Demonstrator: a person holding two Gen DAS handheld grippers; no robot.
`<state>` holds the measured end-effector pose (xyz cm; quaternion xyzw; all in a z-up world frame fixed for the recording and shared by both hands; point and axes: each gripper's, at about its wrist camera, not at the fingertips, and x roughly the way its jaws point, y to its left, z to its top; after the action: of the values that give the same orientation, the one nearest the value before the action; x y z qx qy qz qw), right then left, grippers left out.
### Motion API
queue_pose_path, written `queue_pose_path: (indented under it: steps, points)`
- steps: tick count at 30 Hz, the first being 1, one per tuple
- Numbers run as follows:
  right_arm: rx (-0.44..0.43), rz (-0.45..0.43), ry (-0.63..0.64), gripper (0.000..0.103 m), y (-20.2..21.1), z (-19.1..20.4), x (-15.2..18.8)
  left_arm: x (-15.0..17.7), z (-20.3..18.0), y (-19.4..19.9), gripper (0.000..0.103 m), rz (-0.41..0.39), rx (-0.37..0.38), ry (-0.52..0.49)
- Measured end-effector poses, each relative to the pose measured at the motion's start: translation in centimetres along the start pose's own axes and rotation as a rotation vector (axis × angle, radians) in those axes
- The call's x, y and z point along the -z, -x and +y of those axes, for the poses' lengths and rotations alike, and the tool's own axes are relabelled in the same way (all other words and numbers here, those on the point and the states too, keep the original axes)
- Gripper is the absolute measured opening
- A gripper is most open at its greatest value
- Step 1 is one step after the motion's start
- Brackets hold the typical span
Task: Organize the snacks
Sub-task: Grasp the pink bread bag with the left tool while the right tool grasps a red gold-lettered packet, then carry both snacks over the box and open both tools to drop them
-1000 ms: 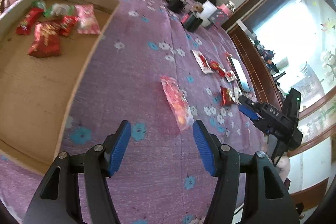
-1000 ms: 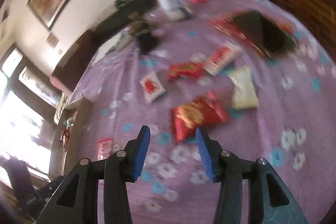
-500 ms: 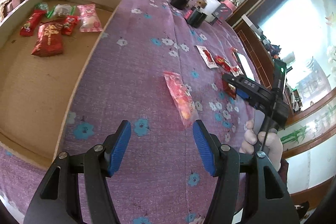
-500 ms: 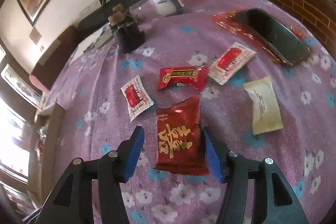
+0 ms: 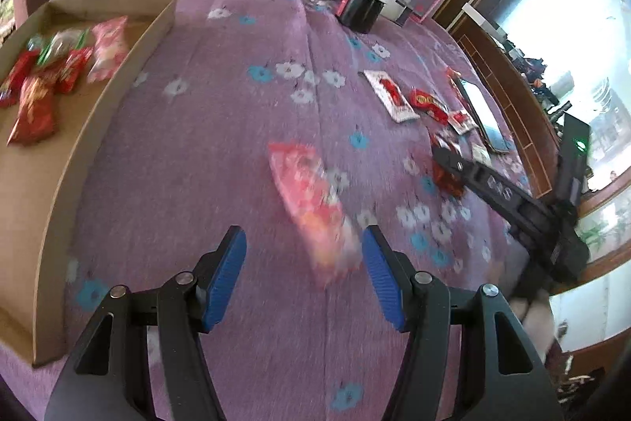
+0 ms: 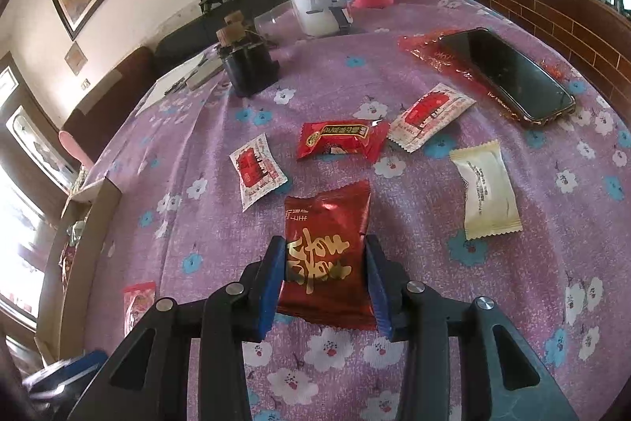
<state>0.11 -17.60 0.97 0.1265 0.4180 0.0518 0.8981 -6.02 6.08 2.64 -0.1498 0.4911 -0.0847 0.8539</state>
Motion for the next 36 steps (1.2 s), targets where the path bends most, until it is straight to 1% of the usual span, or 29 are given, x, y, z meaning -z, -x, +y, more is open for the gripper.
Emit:
queue_pose_path:
  steps: [4,5,7,11,12,14,15,17,20,25,27,28,31,34,36]
  points:
    - [-0.017,0.002,-0.009,0.043,0.0,-0.4,-0.1,-1.1,-0.9,-2.2,0.06,-0.006,-0.055,-0.032]
    - [-0.021,0.003,-0.012,0.043,0.1,-0.4,-0.1,-1.3,-1.3,-2.4,0.06,-0.024,-0.077,-0.05]
    - [-0.03,0.004,-0.019,0.043,0.1,-0.6,0.0,-1.4,-1.9,-2.9,0.06,-0.032,-0.109,-0.085]
    - [-0.038,0.006,-0.025,0.043,0.2,-0.6,-0.1,-1.1,-2.9,-3.3,0.06,-0.065,-0.173,-0.156]
    - [-0.038,0.006,-0.024,0.043,0.2,-0.6,-0.1,-0.7,-3.2,-3.4,0.06,-0.076,-0.199,-0.183]
    - [-0.038,0.006,-0.025,0.043,0.2,-0.6,-0.1,-0.1,-3.9,-3.6,0.04,-0.102,-0.264,-0.236]
    - [-0.037,0.005,-0.024,0.043,0.3,-0.6,-0.1,-0.1,-4.0,-3.4,0.03,-0.103,-0.257,-0.245]
    - [-0.03,0.002,-0.019,0.042,0.3,-0.5,0.0,-0.1,-3.7,-3.2,0.029,-0.095,-0.243,-0.221]
    - [-0.028,-0.004,-0.014,0.041,0.3,-0.3,0.0,-0.2,-2.9,-2.2,0.029,-0.094,-0.187,-0.185]
    - [-0.019,-0.035,0.013,0.04,0.8,0.2,0.1,-0.1,-1.6,0.8,0.029,-0.134,-0.112,-0.122]
    - [-0.008,-0.042,0.024,0.04,0.9,0.4,0.2,0.1,-0.6,2.2,0.029,-0.148,-0.069,-0.089]
    - [-0.003,-0.043,0.025,0.04,0.9,0.4,0.2,0.2,-0.3,2.7,0.029,-0.154,-0.062,-0.077]
    - [0.008,-0.048,0.017,0.041,0.9,0.3,0.2,0.4,1.9,4.9,0.029,-0.183,-0.026,-0.017]
    - [0.017,-0.06,0.014,0.041,1.0,0.1,0.2,0.7,4.7,7.5,0.03,-0.224,-0.049,0.034]
    - [0.005,-0.072,0.024,0.04,1.4,0.5,0.1,0.9,7.1,9.1,0.03,-0.246,-0.081,0.07]
